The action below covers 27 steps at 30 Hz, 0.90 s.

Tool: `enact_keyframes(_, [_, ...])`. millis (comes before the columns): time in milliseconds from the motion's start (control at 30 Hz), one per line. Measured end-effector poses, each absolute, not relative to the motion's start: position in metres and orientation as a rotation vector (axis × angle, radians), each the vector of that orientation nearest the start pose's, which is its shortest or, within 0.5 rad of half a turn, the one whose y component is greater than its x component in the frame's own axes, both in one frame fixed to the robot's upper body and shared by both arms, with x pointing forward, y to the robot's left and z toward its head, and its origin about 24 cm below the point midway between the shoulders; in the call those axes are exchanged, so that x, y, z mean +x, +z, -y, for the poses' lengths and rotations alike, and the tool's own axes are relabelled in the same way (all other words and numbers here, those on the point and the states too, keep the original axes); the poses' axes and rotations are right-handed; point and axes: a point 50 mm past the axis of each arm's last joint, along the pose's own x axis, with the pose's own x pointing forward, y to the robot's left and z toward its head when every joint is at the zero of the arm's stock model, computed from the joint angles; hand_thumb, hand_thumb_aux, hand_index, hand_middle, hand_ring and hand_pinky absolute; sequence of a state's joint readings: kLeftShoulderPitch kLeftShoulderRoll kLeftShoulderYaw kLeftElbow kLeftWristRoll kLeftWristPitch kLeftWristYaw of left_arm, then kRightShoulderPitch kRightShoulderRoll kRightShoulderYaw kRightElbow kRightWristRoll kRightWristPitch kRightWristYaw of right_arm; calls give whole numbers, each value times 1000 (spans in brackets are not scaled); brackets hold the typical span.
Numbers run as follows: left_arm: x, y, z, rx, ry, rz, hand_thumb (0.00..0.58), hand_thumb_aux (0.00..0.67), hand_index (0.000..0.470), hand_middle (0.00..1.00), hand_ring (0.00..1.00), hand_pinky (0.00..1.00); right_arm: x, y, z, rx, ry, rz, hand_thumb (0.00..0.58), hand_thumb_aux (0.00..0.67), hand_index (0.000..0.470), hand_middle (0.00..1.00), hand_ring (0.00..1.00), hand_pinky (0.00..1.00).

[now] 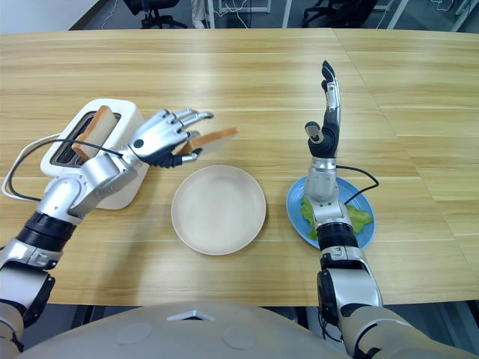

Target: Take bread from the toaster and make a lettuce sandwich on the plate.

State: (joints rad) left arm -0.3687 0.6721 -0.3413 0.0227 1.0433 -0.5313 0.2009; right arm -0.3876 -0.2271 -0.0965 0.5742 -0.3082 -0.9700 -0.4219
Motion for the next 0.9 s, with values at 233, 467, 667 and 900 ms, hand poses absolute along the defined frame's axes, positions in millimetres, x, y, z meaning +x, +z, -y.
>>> enact_keyframes(233, [260, 96, -130, 1587, -594, 908, 580, 670, 460, 1000, 1000, 1000, 292, 112, 189, -307, -208, 844, 0, 0, 0, 0, 0, 0])
enact_keyframes(467, [244, 74, -132, 1546, -665, 845, 580, 670, 460, 1000, 1000, 1000, 289, 114, 190, -311, -202, 860, 0, 0, 0, 0, 0, 0])
enact_keyframes(667, [232, 58, -126, 1519, -758, 817, 580, 670, 460, 1000, 1000, 1000, 288, 114, 192, -317, -211, 851, 0, 0, 0, 0, 0, 0])
enact_keyframes(900, [227, 36, -128, 1555, -830, 734, 0, 0, 0, 0, 0, 0, 287, 115, 193, -322, -211, 853, 0, 0, 0, 0, 0, 0])
